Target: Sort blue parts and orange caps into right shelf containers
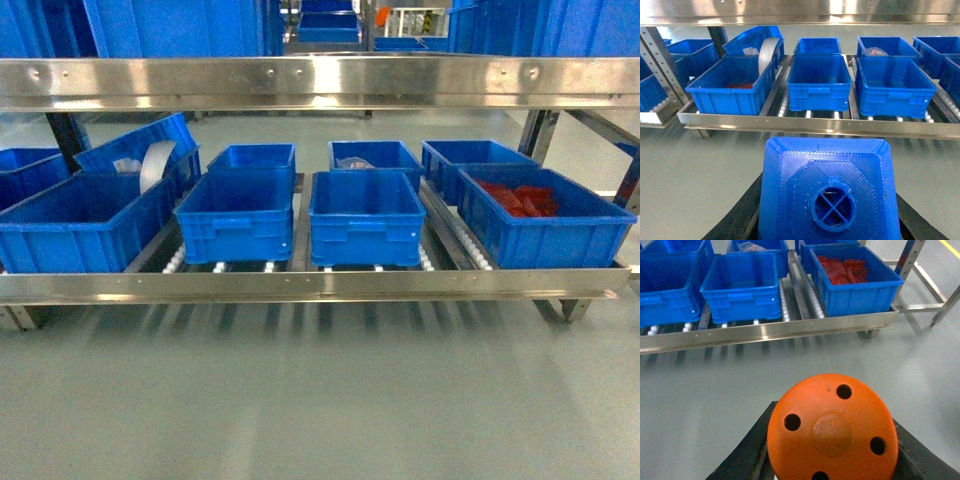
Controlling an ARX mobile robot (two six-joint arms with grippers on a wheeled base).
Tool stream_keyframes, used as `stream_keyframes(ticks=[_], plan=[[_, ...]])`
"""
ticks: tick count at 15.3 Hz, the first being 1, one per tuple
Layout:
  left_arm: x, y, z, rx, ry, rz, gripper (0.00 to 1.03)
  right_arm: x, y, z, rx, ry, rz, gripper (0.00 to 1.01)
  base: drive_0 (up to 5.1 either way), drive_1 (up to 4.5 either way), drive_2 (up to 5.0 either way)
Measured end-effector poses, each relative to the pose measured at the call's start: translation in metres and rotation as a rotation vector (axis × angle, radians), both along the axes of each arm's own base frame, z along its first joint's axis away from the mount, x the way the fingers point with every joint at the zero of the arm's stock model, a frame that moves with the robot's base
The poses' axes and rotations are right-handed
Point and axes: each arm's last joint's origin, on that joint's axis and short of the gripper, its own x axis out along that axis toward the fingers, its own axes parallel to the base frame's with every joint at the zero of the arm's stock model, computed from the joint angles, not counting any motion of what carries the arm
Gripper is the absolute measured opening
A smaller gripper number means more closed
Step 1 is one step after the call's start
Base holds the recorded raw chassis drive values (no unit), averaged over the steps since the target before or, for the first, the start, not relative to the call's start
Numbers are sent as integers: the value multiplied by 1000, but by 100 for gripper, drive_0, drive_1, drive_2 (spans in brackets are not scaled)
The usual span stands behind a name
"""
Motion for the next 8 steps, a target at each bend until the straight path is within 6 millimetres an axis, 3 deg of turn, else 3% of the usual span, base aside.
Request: stream_keyframes(ticks=[8], plan=[[0, 1, 1, 1, -2, 6, 44, 0, 1, 1, 2, -10, 5, 43, 3, 382, -375]])
